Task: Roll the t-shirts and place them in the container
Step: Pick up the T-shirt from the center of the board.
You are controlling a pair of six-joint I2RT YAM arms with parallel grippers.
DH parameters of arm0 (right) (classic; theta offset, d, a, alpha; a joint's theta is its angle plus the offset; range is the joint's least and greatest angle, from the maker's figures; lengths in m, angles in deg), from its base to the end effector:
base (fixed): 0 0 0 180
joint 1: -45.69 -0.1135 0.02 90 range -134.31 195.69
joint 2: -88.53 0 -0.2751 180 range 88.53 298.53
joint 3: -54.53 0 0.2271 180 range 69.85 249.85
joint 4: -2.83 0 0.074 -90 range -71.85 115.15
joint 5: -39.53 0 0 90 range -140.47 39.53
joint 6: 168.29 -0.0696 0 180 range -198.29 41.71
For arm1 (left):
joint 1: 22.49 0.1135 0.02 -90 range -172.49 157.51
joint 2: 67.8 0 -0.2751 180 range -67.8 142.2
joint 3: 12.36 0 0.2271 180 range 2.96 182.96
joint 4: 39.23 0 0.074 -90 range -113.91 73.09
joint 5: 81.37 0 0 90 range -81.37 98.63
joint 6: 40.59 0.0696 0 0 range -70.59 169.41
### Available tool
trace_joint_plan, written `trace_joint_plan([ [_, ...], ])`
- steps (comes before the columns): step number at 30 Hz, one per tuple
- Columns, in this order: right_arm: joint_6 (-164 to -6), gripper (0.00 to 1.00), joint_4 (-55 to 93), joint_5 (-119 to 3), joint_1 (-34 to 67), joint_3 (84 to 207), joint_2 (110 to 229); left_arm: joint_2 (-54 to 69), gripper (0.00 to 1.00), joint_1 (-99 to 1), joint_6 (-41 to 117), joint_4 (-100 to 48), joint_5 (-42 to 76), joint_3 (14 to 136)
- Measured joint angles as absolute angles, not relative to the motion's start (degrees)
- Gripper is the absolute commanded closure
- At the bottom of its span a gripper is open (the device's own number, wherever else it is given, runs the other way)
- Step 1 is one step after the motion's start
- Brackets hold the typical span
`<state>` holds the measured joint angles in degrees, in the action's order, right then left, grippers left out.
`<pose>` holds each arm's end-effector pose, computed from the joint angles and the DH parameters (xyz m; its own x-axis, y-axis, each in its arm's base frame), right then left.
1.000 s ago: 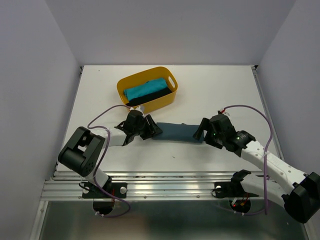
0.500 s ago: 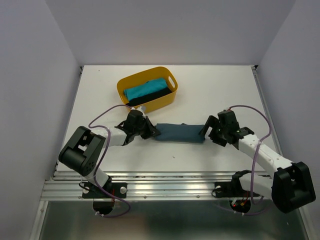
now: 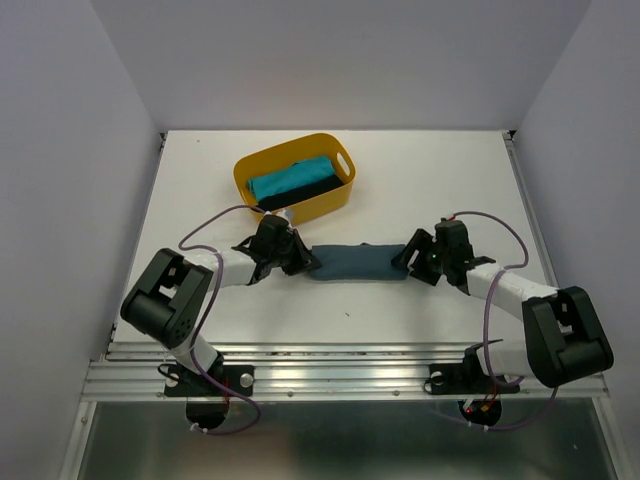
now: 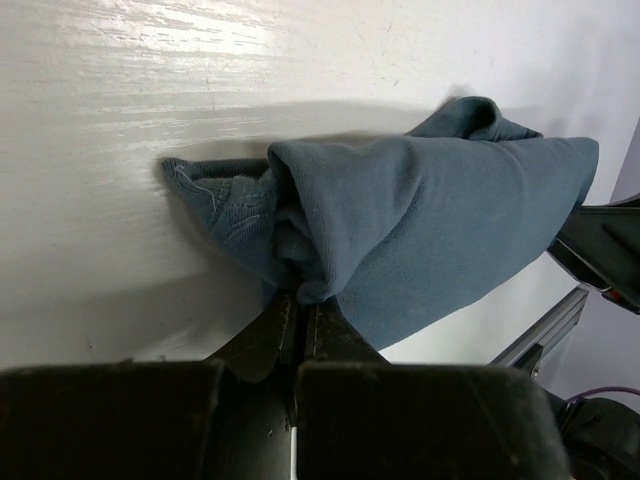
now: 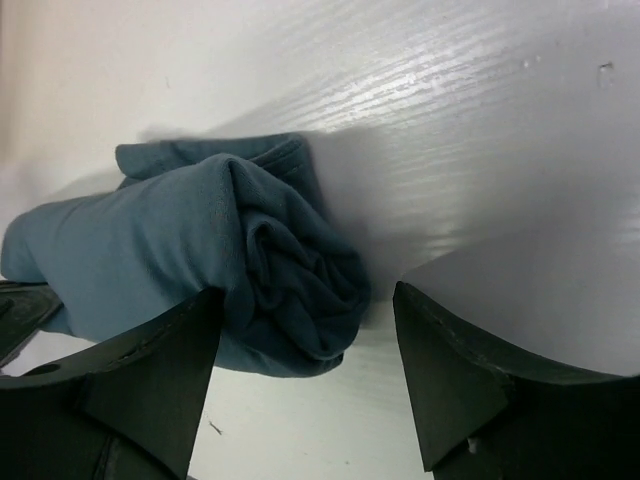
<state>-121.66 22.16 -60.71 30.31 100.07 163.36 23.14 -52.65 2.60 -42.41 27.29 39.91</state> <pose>0.2284 0.0757 0.1610 -0.7830 0.4855 -0.3889 0.2247 0.8037 0.5509 0.2618 -0.1779 0.1654 -0.8548 -0.3022 -0.4218 0.1140 0.6837 -0.7208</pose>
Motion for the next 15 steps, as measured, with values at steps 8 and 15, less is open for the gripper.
trace_joint_plan([
  [8,-126.5,0.36,11.9,-64.0,30.6,97.3,166.7,24.4,1.0,-52.6,4.3,-39.8,26.1,42.6],
  [15,-127.3,0.15,10.3,-65.5,30.6,96.5,165.2,24.9,1.0,-52.4,4.9,-39.0,25.8,43.4],
])
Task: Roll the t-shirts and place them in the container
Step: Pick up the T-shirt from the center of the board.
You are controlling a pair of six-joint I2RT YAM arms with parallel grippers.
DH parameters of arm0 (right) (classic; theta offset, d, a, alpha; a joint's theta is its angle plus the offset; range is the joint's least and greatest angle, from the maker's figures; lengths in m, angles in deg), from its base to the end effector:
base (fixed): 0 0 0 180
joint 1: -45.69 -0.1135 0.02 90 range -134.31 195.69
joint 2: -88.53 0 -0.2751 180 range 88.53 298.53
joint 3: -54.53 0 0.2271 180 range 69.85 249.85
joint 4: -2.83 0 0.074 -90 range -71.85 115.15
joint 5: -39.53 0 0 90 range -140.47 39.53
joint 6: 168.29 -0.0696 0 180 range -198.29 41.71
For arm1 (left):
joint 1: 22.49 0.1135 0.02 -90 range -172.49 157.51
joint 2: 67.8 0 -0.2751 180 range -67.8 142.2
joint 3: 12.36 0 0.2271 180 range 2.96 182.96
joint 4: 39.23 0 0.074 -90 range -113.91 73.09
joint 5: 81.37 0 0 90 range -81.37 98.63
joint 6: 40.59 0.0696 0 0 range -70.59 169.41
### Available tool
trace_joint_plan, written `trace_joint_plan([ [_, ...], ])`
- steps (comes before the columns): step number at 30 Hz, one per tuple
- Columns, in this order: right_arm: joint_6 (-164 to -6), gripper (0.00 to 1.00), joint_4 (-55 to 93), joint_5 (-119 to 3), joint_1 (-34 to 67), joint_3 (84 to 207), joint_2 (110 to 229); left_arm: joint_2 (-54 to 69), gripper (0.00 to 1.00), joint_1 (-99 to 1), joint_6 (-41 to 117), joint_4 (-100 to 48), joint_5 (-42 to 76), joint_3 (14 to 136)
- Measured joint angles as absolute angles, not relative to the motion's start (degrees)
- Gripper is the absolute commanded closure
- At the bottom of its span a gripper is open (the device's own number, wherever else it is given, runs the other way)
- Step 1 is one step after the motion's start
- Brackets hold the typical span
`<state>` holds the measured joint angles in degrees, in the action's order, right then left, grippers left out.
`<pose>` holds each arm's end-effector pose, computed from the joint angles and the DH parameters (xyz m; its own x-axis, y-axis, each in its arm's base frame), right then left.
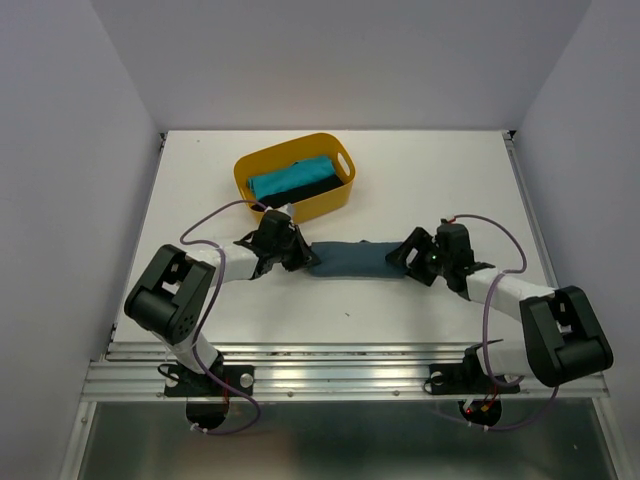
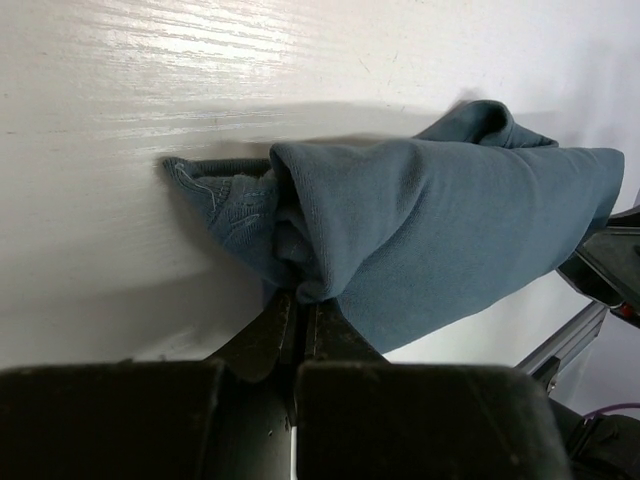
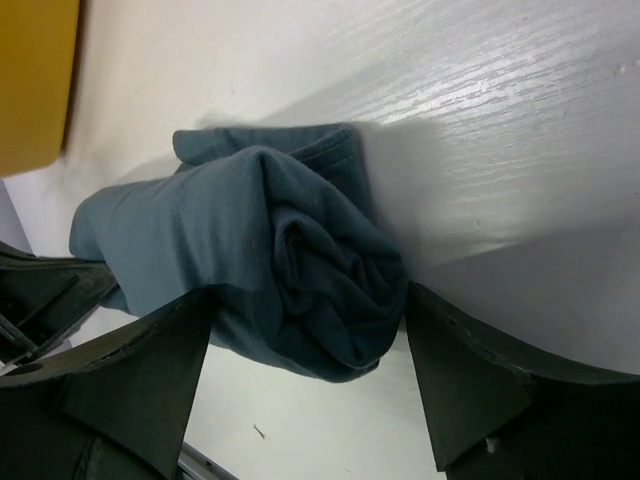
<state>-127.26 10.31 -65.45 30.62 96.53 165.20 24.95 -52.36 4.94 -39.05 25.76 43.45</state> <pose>0.2349 0.0819 0.1572 -0.7544 0.5515 -0.3558 0.2025 0.7112 0.6731 0.2731 -0.1805 0.1670 -0.8495 -0.2841 -0.4445 0.1184 0.7184 -0.6854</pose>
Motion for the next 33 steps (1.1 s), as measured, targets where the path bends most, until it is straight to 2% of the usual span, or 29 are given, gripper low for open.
trace_joint_plan([
  [4,-126.7,0.11,11.8,-65.5,30.8,96.2,163.5,25.0,1.0,-52.3,5.0,-39.0,25.8,43.5],
  [8,-125.5,0.0,13.7,-66.3,32.0,96.2,162.3,25.0,1.0,-51.7,5.4,-39.0,26.0,43.5],
  [13,-121.0,0.0,15.2,-70.7,33.4,98.6,164.8,25.0,1.0,-50.9,6.0,-38.9,26.5,43.5],
  [16,-118.6,0.05,15.8,-72.4,33.4,100.9,167.7,25.1,1.0,-50.4,6.3,-38.7,26.8,43.7],
  [20,-117.0,0.2,15.8,-74.0,33.7,102.7,170.7,25.9,1.0,-50.0,6.8,-38.2,27.0,44.7],
  [28,-117.8,0.39,13.4,-74.7,34.5,102.7,173.4,26.6,1.0,-49.7,7.7,-37.3,27.4,45.7],
  [32,-119.5,0.65,10.2,-75.2,35.1,101.0,174.1,26.9,1.0,-49.7,8.3,-37.3,27.7,46.1],
  [33,-120.2,0.78,9.3,-75.7,35.2,100.6,174.6,26.9,1.0,-49.7,8.4,-37.3,27.7,46.1],
])
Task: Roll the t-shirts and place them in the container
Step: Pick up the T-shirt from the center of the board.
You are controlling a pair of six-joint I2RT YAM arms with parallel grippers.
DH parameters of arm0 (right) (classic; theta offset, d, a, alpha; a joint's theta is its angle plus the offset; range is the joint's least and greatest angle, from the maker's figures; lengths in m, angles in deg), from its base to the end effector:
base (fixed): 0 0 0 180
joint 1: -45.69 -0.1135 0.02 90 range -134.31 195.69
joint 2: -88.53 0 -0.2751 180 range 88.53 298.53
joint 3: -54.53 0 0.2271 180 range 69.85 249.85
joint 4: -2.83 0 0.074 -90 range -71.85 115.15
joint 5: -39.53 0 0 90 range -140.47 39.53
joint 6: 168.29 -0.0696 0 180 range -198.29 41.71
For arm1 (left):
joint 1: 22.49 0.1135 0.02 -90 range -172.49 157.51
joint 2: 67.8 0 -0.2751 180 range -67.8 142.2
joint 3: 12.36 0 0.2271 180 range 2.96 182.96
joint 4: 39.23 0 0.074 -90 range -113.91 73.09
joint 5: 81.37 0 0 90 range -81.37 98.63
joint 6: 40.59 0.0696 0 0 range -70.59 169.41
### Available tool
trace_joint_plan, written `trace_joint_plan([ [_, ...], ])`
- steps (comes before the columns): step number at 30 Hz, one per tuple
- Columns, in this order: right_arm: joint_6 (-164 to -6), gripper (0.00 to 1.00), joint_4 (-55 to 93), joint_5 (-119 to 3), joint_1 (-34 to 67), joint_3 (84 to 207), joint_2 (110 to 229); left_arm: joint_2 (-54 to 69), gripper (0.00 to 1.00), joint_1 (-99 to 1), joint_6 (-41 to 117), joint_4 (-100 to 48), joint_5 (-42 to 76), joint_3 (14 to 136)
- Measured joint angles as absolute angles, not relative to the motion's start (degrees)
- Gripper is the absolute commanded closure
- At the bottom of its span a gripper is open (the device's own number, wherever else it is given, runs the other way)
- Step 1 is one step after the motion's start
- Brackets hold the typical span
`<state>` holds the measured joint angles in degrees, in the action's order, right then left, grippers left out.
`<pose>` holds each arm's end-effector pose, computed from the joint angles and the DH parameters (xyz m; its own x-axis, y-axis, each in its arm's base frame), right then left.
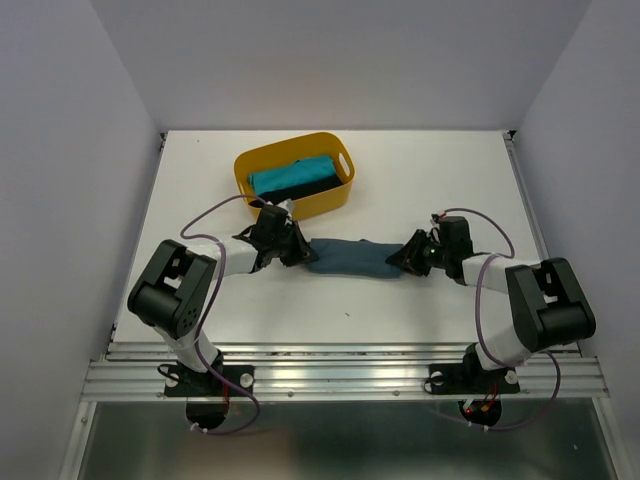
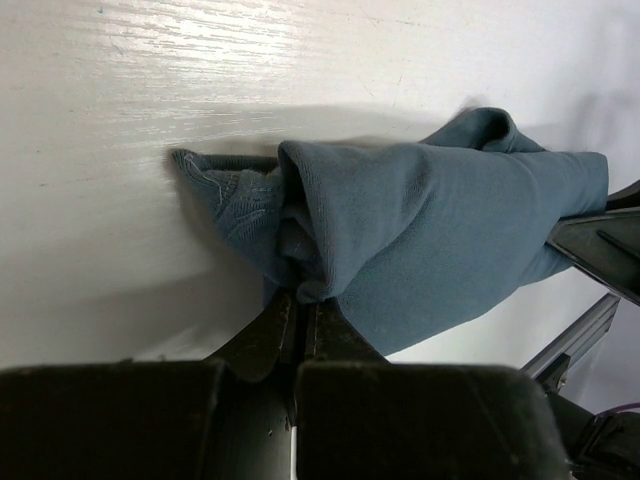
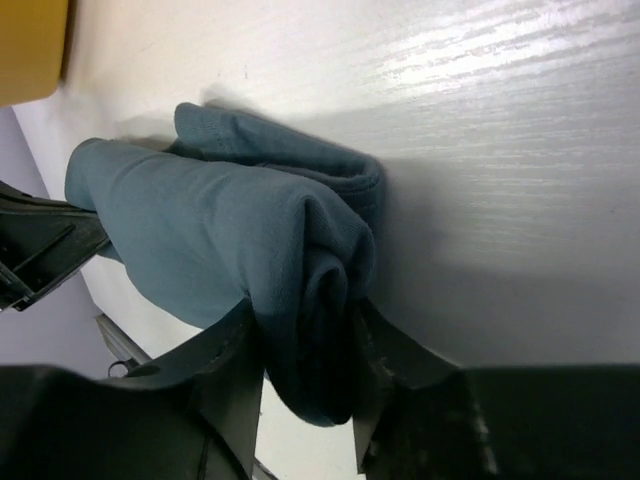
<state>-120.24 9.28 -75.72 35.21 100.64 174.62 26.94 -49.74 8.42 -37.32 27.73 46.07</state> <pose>0.2598 0.0782 0.1428 -0.8331 0.4608 -0.3060 0.1389 0.7098 0.6906 0.2879 -0.1739 0.1667 -0.8489 -0.2600 -0.4602 0.1383 0.7311 -0.6681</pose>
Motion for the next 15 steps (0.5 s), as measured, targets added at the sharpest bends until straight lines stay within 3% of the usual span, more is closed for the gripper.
trace_joint_plan([
  [2,-121.1,0.91,7.9,-76.3,35.3,100.6,175.2,27.0,1.0,-49.7,8.6,-37.3,27.7,46.1],
  [5,-121.5,0.99,7.4,-76.5,35.3,100.6,175.3,27.0,1.0,-49.7,8.9,-37.1,27.7,46.2],
  [15,-119.3,0.99,18.2,-74.9,35.2,107.3,173.7,24.7,1.0,-50.0,10.0,-30.3,27.6,49.2],
])
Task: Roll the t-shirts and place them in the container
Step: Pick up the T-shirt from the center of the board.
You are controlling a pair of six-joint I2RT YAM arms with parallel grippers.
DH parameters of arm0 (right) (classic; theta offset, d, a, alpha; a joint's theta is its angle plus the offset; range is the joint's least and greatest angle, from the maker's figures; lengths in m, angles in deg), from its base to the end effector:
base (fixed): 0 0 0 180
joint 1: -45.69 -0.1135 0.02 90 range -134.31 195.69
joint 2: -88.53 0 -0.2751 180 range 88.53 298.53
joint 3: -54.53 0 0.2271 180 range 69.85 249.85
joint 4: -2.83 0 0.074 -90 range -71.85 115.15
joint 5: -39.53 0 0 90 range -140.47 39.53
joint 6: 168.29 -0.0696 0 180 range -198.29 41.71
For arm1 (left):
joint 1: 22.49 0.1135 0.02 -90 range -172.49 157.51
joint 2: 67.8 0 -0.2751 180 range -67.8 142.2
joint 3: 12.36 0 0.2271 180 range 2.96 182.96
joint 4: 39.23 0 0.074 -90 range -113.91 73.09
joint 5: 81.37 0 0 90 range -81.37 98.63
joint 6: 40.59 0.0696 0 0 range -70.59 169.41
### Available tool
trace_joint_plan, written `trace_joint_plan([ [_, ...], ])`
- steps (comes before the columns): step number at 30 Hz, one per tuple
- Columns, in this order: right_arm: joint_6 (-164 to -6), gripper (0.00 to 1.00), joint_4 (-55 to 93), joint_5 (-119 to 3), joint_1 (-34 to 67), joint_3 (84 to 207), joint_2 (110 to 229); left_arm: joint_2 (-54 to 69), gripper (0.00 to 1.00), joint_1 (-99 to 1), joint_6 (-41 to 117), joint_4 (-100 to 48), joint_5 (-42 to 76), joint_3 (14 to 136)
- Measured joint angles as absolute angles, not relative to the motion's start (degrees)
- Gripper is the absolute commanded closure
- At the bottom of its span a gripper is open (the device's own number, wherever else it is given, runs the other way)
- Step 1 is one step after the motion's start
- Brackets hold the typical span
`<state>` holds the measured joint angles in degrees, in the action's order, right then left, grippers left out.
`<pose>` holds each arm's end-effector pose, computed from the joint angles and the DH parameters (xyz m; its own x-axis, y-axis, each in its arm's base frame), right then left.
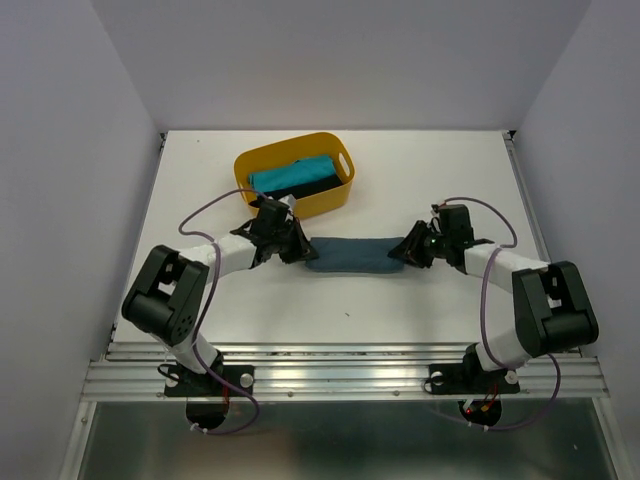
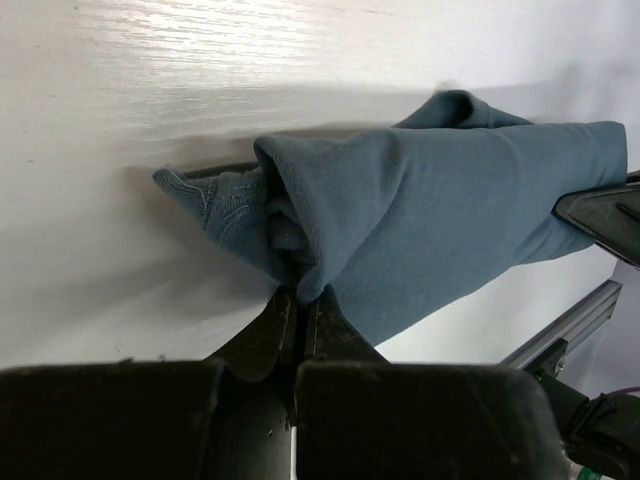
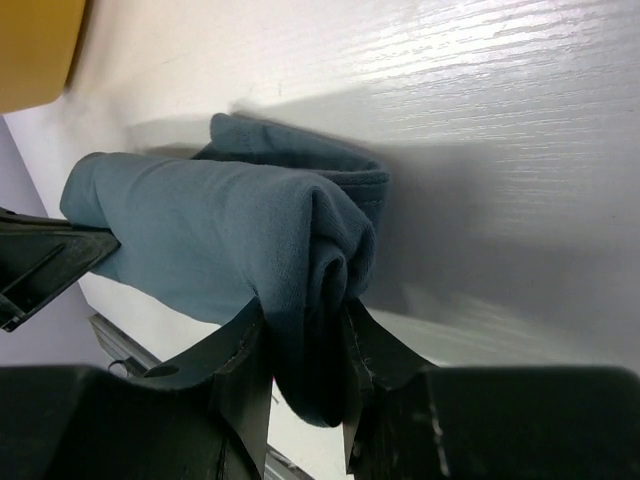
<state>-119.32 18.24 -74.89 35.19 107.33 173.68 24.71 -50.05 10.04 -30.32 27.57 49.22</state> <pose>0.2710 0.0795 0.1644 -0.8374 0.4527 -0.3062 0.1465 0.7257 0.6722 0.2858 -0.1747 0.1820 -0.8568 -0.2296 -0.4617 0.1489 0.7471 -0.6478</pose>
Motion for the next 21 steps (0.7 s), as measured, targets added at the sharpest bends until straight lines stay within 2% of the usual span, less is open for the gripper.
trace_joint_plan([
  [9,-118.5,0.99,26.0,-74.7,35.2,110.4,166.6,17.1,1.0,-50.7,10.4,-26.1,27.0,50.4],
  [21,-117.4,0.99,32.2,-75.2,35.2,113.1,162.9,12.0,1.0,-52.1,10.2,-20.1,25.6,52.3],
])
